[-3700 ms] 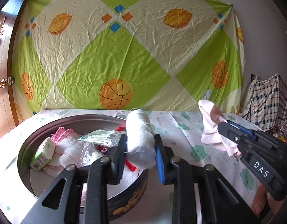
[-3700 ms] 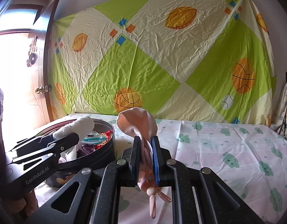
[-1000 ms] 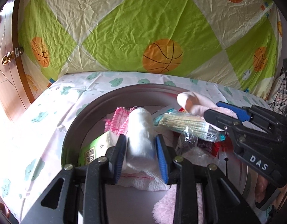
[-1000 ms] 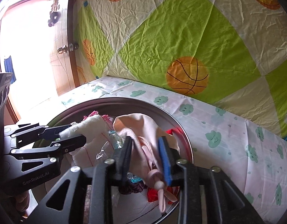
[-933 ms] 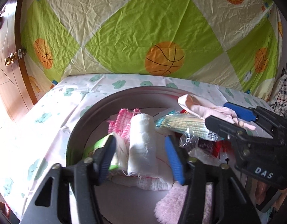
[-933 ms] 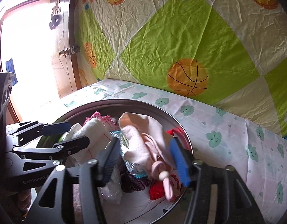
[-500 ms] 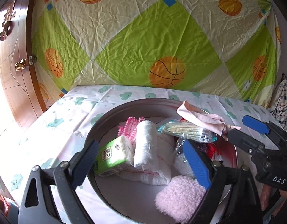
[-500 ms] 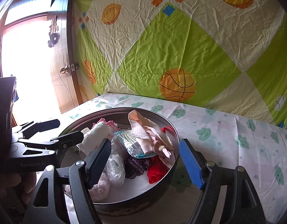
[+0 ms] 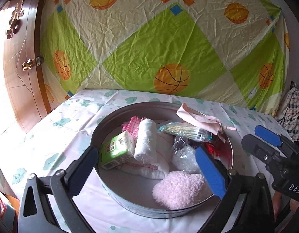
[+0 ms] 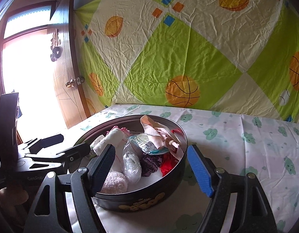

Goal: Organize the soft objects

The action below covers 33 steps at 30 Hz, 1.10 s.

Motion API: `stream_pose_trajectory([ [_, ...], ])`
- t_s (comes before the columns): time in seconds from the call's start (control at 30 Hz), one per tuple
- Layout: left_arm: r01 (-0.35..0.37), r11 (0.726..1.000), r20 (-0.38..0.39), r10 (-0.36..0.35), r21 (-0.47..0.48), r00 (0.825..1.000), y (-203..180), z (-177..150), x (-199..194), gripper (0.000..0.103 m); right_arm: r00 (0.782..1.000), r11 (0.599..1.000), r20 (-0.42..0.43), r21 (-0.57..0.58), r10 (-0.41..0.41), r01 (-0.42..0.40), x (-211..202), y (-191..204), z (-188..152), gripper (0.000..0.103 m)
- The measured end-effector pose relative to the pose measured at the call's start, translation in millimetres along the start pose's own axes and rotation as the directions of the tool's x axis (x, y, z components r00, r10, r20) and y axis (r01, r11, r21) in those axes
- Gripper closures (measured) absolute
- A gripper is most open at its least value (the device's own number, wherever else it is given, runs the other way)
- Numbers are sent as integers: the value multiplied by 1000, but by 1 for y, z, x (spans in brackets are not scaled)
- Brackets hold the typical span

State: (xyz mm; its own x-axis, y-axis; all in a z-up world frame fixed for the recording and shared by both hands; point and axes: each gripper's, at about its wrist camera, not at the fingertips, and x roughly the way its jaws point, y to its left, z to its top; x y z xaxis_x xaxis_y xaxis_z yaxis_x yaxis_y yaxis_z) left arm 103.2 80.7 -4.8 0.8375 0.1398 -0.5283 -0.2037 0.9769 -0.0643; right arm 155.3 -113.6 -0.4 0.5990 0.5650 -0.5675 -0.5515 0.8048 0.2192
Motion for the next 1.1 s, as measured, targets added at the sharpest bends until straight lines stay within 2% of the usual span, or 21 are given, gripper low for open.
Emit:
stream_pose_trajectory([
  [0.47, 1, 1000, 18, -1, -6, 1000, 2, -9, -16, 1, 999, 1000, 34, 6, -11, 10, -17, 11, -2, 23],
  [0.6, -4, 1000, 20, 4, -5, 1000, 5, -11, -18, 1, 998, 999, 46, -2, -32, 32, -18, 12, -2, 16],
  [1.1, -28, 999, 19, 29, -24, 999, 14, -11, -19, 1, 997, 1000, 66, -14, -26, 27, -21, 18, 2, 16],
])
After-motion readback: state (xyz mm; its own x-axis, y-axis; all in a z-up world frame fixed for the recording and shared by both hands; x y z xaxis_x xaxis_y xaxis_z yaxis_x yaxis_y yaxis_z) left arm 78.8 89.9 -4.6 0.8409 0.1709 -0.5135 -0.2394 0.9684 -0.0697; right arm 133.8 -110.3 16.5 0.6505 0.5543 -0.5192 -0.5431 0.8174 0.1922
